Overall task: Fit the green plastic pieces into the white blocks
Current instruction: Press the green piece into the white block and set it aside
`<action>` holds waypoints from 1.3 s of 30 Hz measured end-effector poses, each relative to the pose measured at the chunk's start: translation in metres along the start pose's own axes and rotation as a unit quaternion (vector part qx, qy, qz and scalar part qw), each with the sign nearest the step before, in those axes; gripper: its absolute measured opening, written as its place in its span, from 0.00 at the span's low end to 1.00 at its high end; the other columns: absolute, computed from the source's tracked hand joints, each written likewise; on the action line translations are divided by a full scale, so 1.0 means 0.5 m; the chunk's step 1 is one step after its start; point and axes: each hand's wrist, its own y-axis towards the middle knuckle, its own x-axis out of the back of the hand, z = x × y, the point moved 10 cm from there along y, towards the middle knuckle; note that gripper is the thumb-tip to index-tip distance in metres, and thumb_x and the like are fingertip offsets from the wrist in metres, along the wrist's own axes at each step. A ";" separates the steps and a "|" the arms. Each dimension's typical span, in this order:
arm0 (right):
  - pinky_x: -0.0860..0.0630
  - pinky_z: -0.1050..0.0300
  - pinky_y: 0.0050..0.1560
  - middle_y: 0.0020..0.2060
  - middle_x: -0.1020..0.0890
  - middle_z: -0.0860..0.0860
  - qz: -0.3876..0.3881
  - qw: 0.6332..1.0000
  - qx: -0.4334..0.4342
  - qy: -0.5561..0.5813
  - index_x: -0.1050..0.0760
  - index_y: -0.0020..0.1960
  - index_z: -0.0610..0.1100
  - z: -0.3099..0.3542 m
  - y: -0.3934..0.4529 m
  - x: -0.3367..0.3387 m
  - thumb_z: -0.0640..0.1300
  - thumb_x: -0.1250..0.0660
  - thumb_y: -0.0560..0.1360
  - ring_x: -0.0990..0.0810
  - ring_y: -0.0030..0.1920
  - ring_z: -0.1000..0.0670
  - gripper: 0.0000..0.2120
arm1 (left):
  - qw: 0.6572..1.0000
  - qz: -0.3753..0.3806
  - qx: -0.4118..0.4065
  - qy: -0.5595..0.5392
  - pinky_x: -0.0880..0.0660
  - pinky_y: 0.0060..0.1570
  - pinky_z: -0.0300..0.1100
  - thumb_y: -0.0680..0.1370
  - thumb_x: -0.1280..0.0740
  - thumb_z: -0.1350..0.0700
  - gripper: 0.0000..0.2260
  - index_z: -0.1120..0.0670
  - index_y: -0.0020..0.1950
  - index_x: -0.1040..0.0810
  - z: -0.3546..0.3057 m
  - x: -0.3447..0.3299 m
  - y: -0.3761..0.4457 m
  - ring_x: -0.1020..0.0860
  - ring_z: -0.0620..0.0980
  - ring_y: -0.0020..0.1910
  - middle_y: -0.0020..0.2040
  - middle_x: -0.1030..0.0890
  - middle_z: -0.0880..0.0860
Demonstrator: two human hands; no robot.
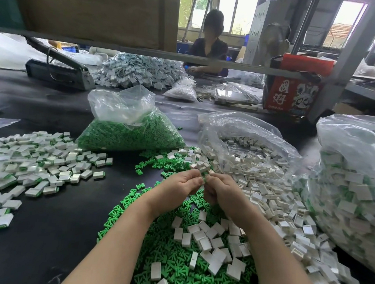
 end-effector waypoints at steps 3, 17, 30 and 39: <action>0.41 0.59 0.29 0.23 0.36 0.53 0.009 1.000 0.001 -0.010 0.38 0.30 0.46 -0.003 0.000 0.001 0.35 0.47 0.81 0.39 0.25 0.54 0.21 | 1.000 0.016 -0.003 -0.022 0.32 0.41 0.32 0.81 0.39 0.52 0.06 0.44 0.44 0.29 0.000 -0.005 -0.003 0.31 0.43 0.41 0.44 0.29 0.51; 0.41 0.61 0.29 0.24 0.36 0.55 0.028 0.999 0.013 0.025 0.38 0.30 0.46 0.004 -0.002 0.003 0.34 0.46 0.81 0.39 0.25 0.55 0.21 | 0.996 0.036 0.003 -0.081 0.30 0.41 0.32 0.75 0.36 0.48 0.02 0.45 0.45 0.25 0.012 -0.002 -0.001 0.30 0.40 0.37 0.34 0.26 0.39; 0.40 0.59 0.30 0.23 0.35 0.53 -0.039 0.996 0.022 0.082 0.37 0.29 0.45 0.006 0.001 0.013 0.35 0.46 0.81 0.38 0.25 0.54 0.21 | 0.995 0.038 -0.013 -0.089 0.35 0.36 0.32 0.84 0.42 0.57 0.06 0.53 0.49 0.28 -0.004 -0.005 -0.008 0.34 0.41 0.34 0.34 0.32 0.45; 0.38 0.56 0.33 0.23 0.33 0.52 -0.029 0.998 0.022 0.049 0.34 0.30 0.45 0.004 0.000 0.014 0.37 0.45 0.81 0.37 0.27 0.51 0.21 | 0.994 0.045 -0.024 -0.099 0.32 0.34 0.27 0.84 0.43 0.58 0.09 0.52 0.46 0.27 -0.016 -0.008 -0.011 0.31 0.37 0.32 0.31 0.29 0.40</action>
